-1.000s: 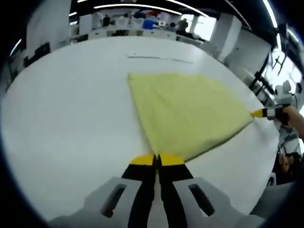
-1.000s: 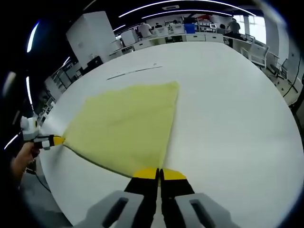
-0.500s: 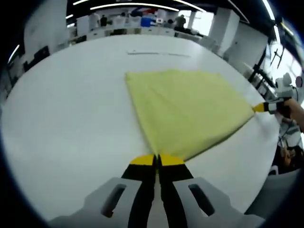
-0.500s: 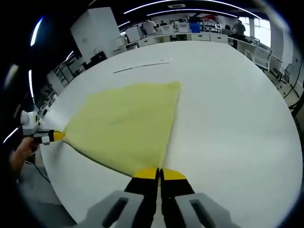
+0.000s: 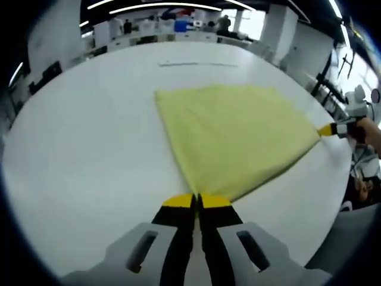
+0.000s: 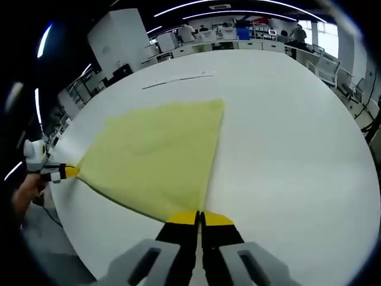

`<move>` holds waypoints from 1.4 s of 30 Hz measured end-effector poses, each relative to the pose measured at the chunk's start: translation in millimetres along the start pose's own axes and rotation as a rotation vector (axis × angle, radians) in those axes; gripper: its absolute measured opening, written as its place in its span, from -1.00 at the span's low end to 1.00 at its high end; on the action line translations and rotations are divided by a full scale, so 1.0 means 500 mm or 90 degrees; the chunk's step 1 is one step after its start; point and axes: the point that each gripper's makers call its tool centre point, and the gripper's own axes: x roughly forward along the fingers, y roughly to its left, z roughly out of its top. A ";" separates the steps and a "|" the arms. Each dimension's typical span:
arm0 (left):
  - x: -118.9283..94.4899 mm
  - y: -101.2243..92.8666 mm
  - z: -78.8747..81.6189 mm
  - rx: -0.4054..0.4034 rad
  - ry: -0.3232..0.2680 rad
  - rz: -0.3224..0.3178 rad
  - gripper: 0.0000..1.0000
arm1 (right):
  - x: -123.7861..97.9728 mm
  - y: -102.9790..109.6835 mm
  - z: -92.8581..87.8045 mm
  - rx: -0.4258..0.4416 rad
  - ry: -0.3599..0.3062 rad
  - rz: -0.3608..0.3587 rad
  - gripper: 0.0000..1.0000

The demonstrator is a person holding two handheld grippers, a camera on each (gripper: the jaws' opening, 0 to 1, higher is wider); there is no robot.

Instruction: Fold the garment on the visible template until the final outline fits inside the template.

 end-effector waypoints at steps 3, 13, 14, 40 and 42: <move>0.000 0.003 0.001 -0.025 -0.002 0.006 -0.98 | 0.000 -0.005 0.000 -0.001 0.001 -0.009 -1.00; -0.012 0.012 0.012 -0.060 -0.018 -0.005 -0.51 | -0.017 -0.013 0.017 -0.065 -0.014 -0.045 -0.13; -0.014 0.013 0.013 -0.060 -0.019 -0.005 -0.48 | -0.019 -0.009 0.020 -0.070 -0.016 -0.044 -0.02; -0.148 -0.071 0.108 0.028 -0.109 -0.063 0.53 | -0.133 0.156 0.091 -0.125 -0.098 0.082 0.86; -0.155 -0.078 0.110 0.029 -0.112 -0.070 0.59 | -0.143 0.162 0.091 -0.131 -0.100 0.086 0.87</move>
